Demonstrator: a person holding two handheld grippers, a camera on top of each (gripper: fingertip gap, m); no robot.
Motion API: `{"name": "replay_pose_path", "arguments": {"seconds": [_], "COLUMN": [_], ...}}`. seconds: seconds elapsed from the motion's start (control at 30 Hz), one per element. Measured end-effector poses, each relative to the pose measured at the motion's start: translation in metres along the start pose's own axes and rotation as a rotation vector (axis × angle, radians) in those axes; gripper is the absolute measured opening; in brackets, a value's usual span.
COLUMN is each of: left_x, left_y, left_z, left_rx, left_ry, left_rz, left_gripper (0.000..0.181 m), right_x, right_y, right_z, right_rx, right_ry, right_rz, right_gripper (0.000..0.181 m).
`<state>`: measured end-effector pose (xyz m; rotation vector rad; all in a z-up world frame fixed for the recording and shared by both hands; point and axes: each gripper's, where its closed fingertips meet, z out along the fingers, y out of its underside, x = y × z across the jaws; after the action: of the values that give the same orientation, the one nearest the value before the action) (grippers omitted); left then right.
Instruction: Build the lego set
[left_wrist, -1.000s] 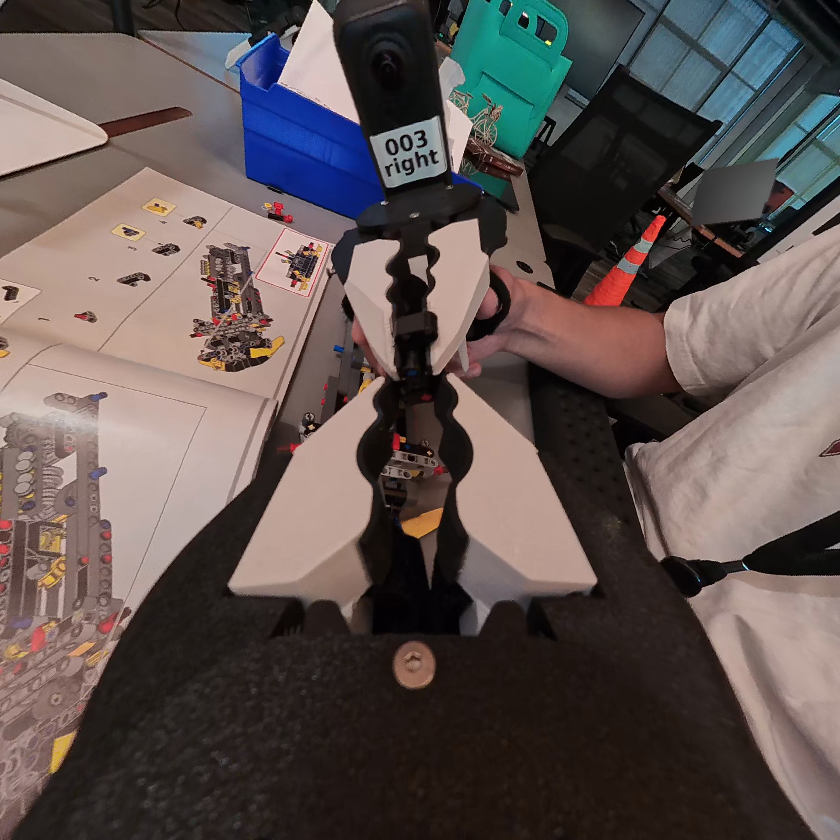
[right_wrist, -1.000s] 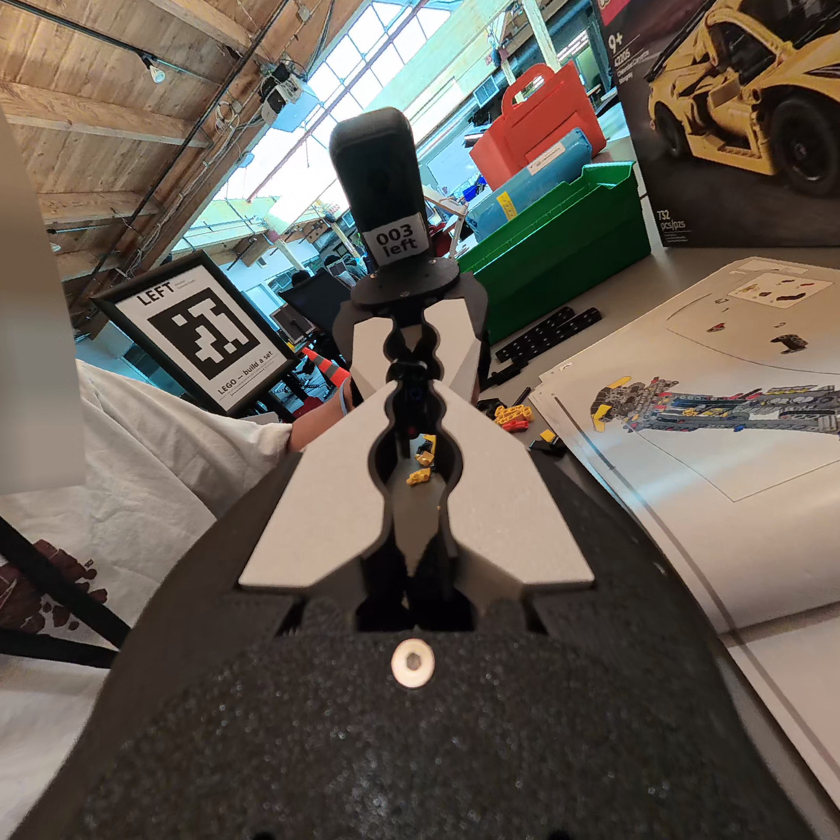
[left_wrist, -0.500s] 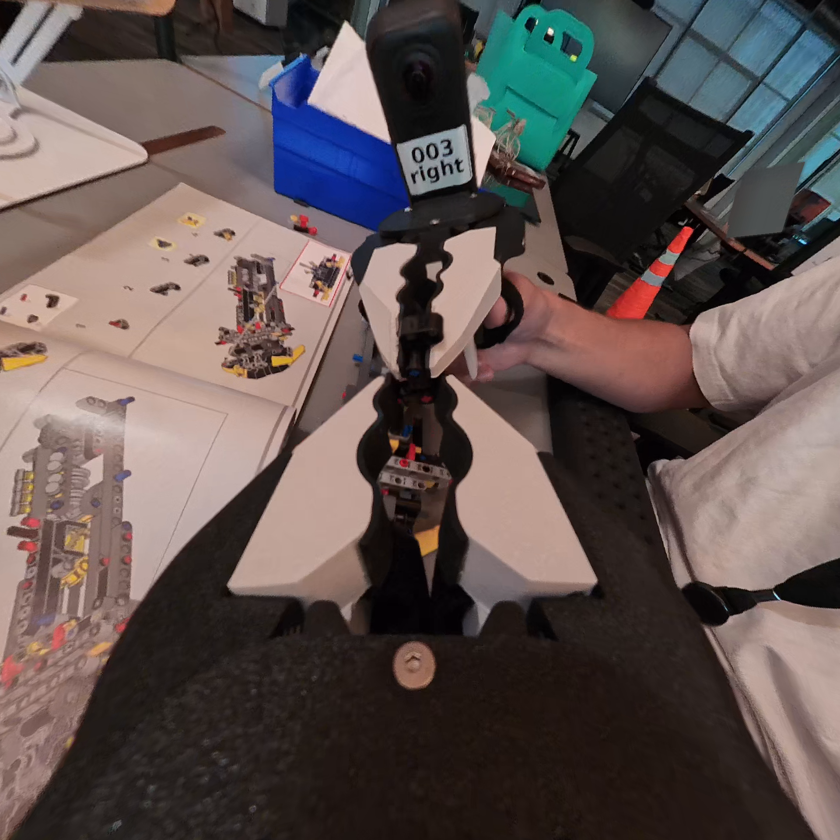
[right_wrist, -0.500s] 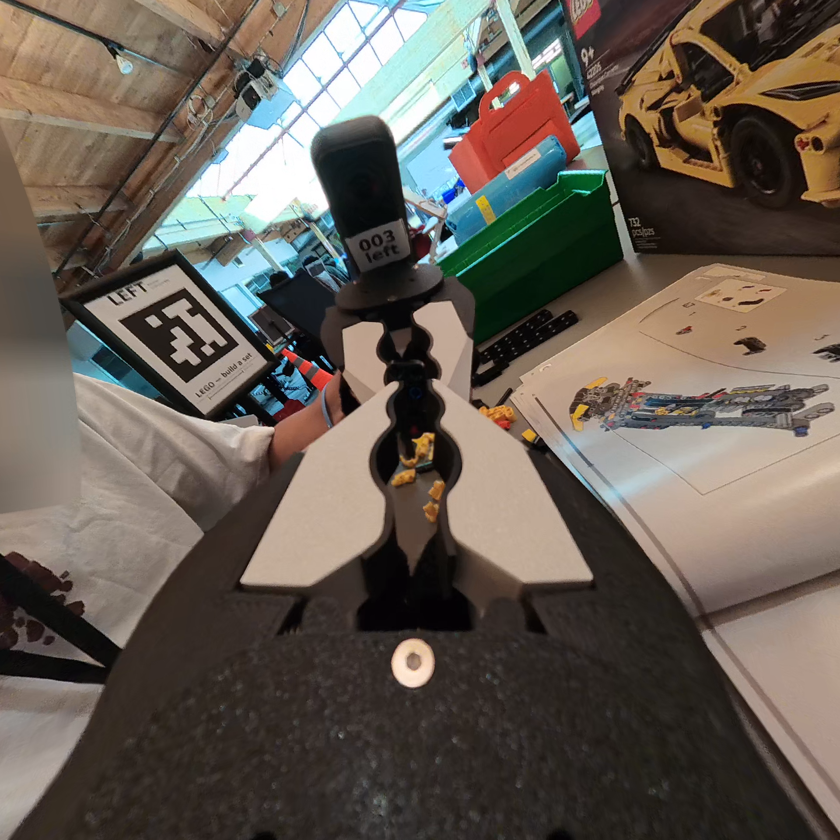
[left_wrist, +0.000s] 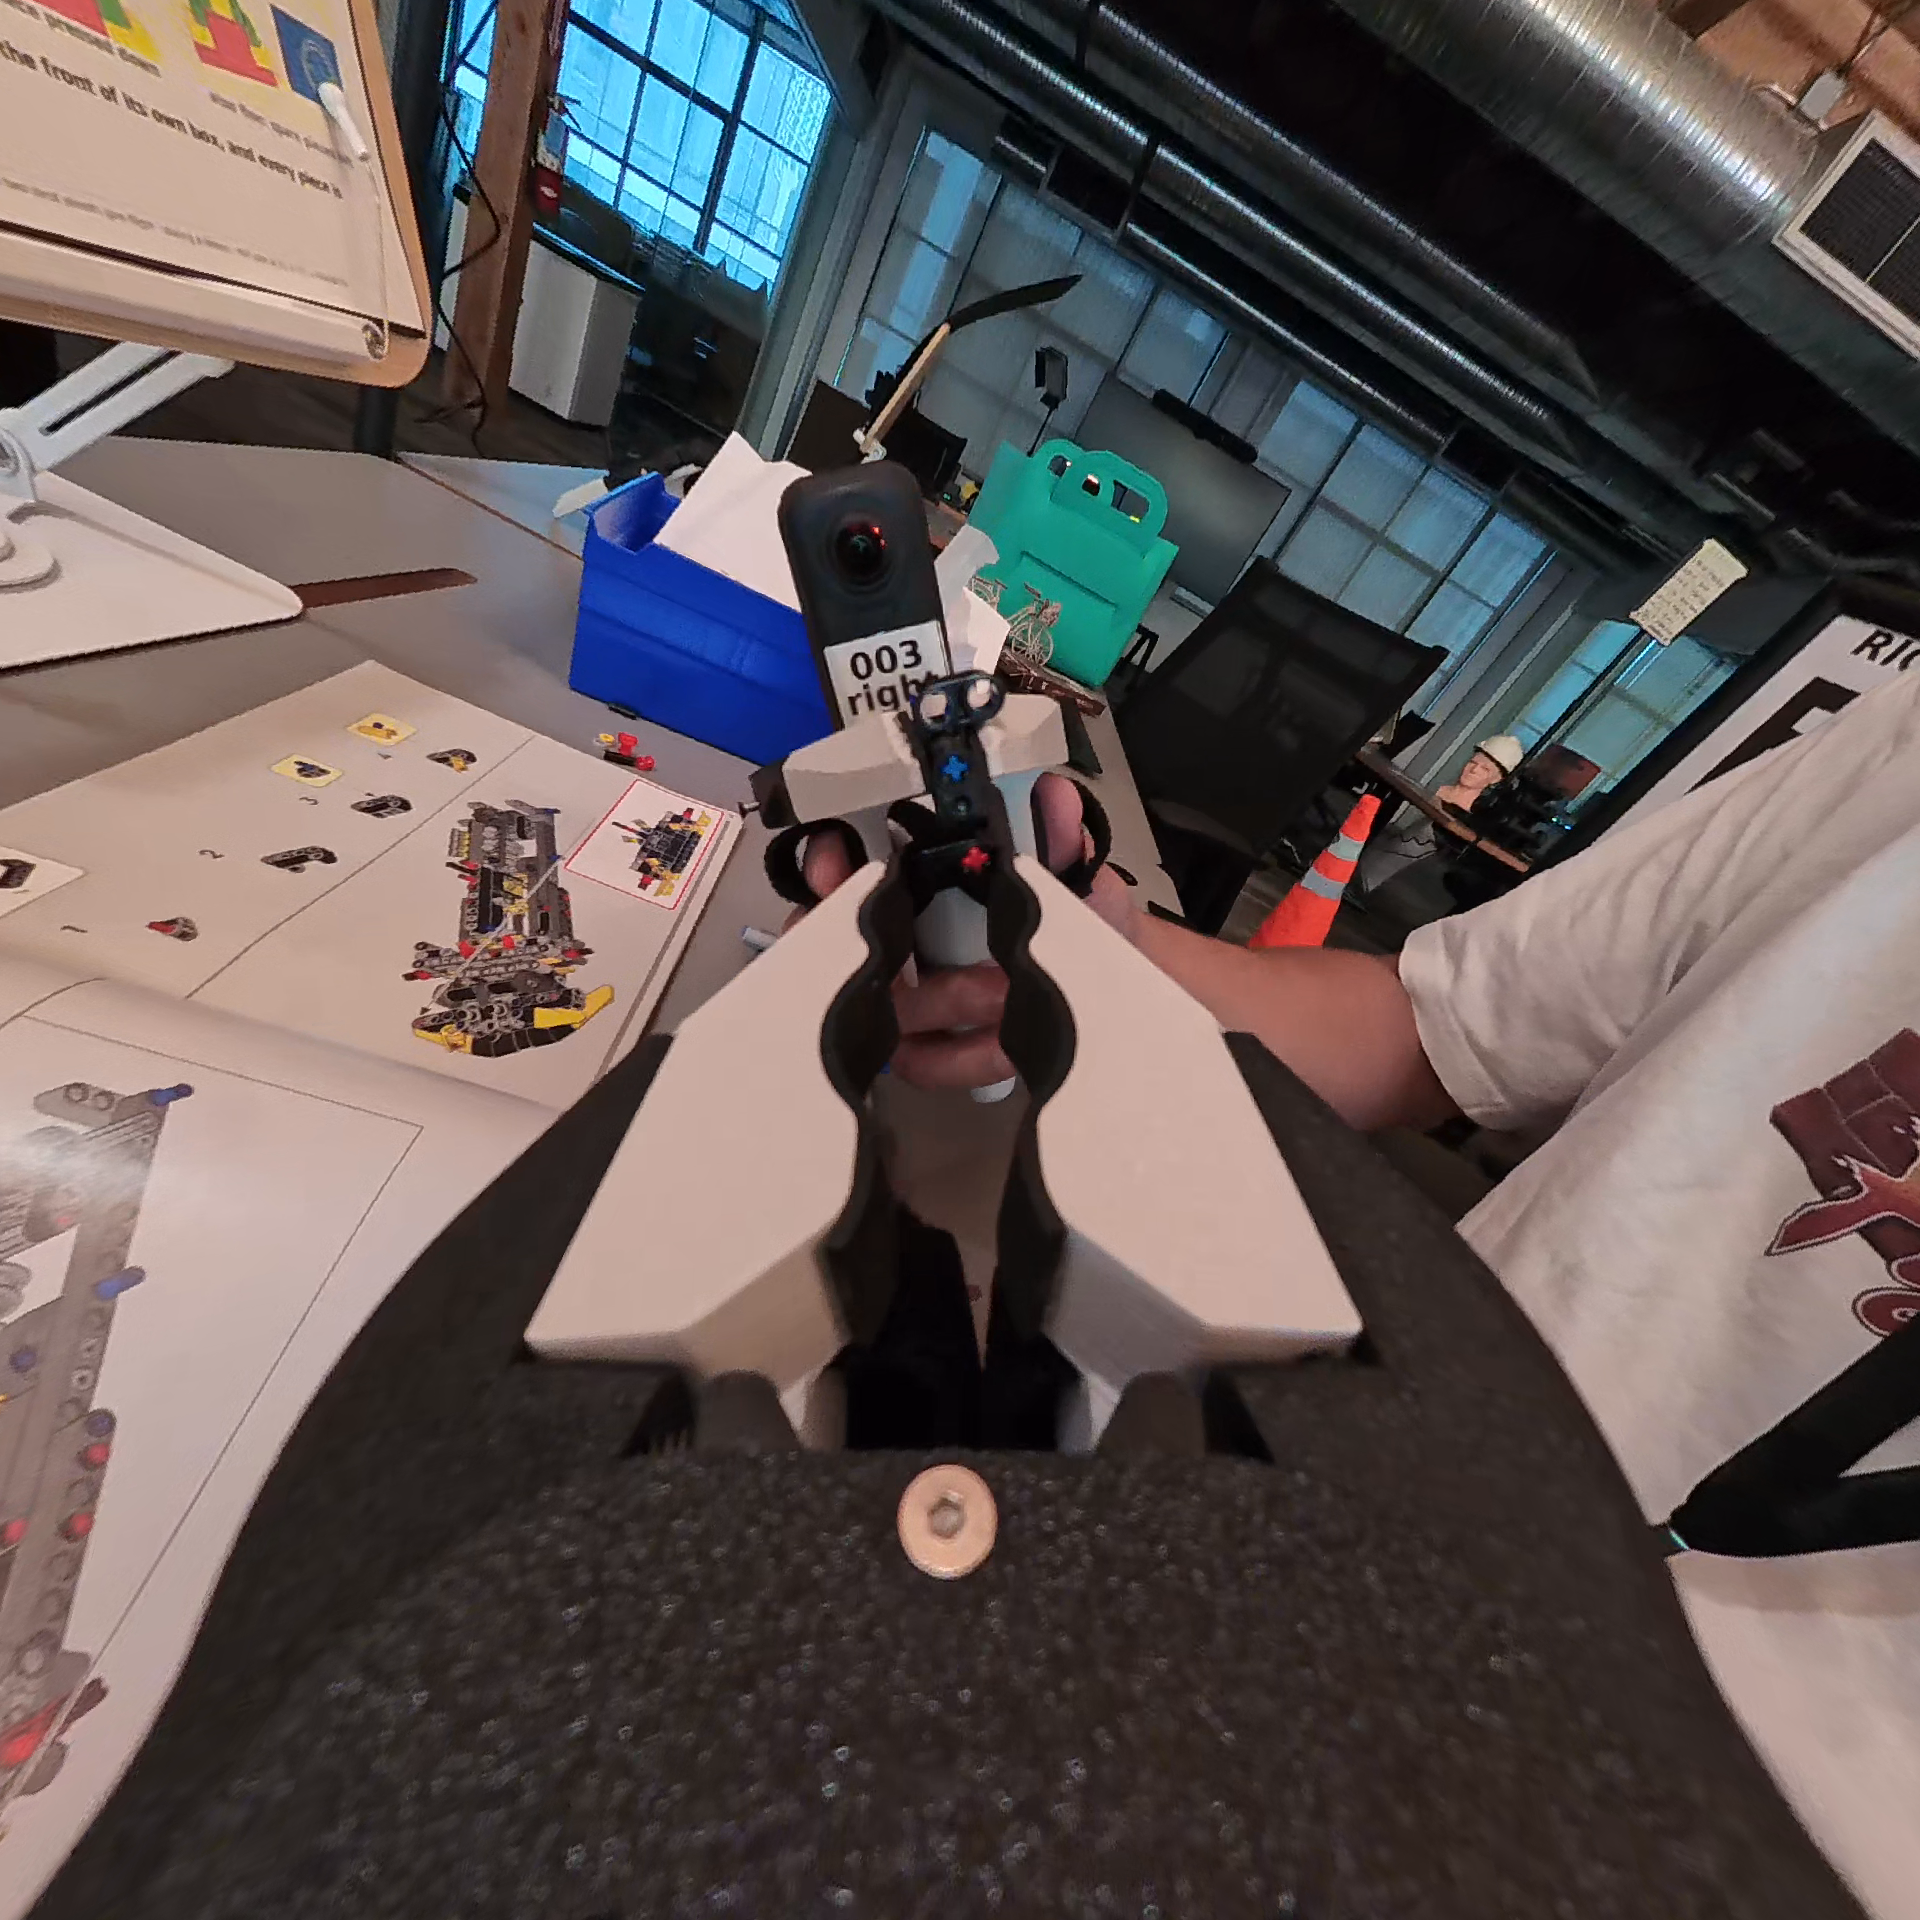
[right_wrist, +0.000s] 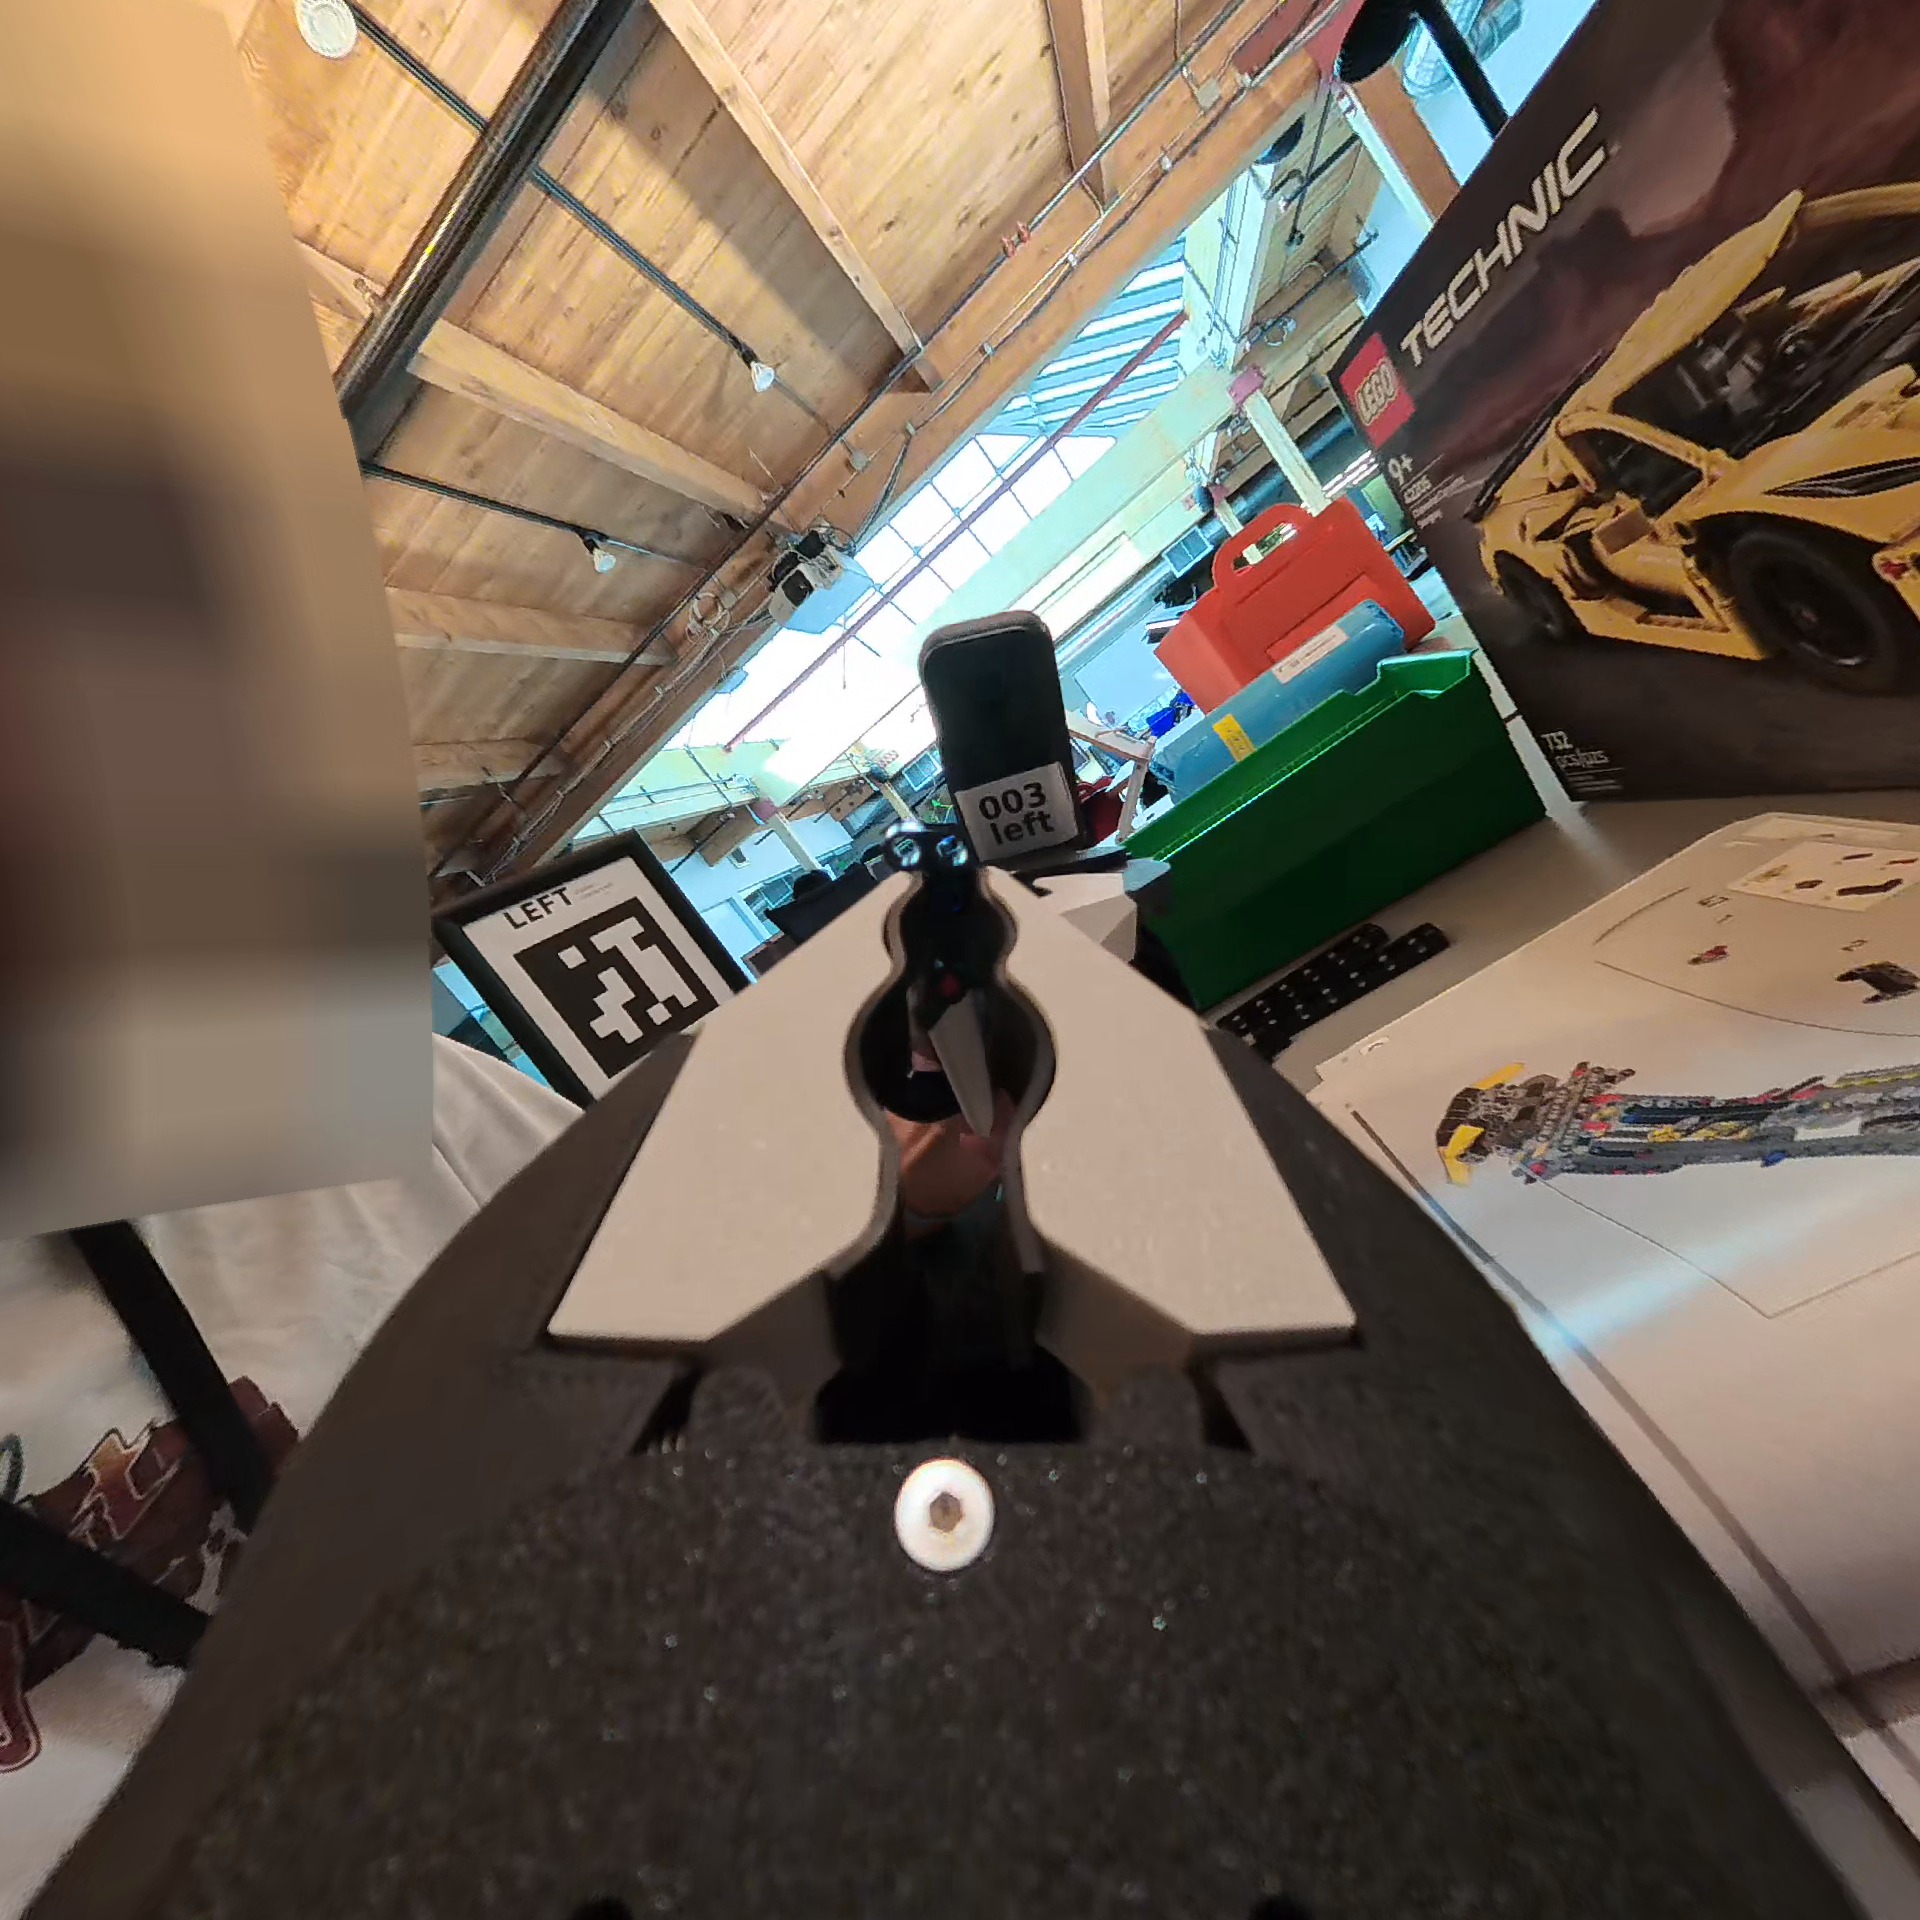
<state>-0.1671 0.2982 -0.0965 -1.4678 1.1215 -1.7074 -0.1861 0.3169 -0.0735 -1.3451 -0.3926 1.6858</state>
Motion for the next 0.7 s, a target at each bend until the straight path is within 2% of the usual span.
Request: {"name": "replay_pose_path", "arguments": {"seconds": [0.27,0.7], "left_x": [-0.0011,-0.0019], "left_y": [0.0017,0.0069], "left_z": [-0.0029,-0.0029], "left_rx": [-0.028,-0.064], "left_ry": [-0.018,-0.009], "left_rz": [0.013,-0.020], "left_gripper": [0.011,0.011], "right_x": [0.0029,0.0025], "right_y": [0.0039,0.0082], "right_z": [0.0009,0.0032], "right_rx": [-0.004,-0.023], "right_ry": [-0.026,-0.032], "right_rz": [0.064,0.084], "right_gripper": [0.010,0.006]}}
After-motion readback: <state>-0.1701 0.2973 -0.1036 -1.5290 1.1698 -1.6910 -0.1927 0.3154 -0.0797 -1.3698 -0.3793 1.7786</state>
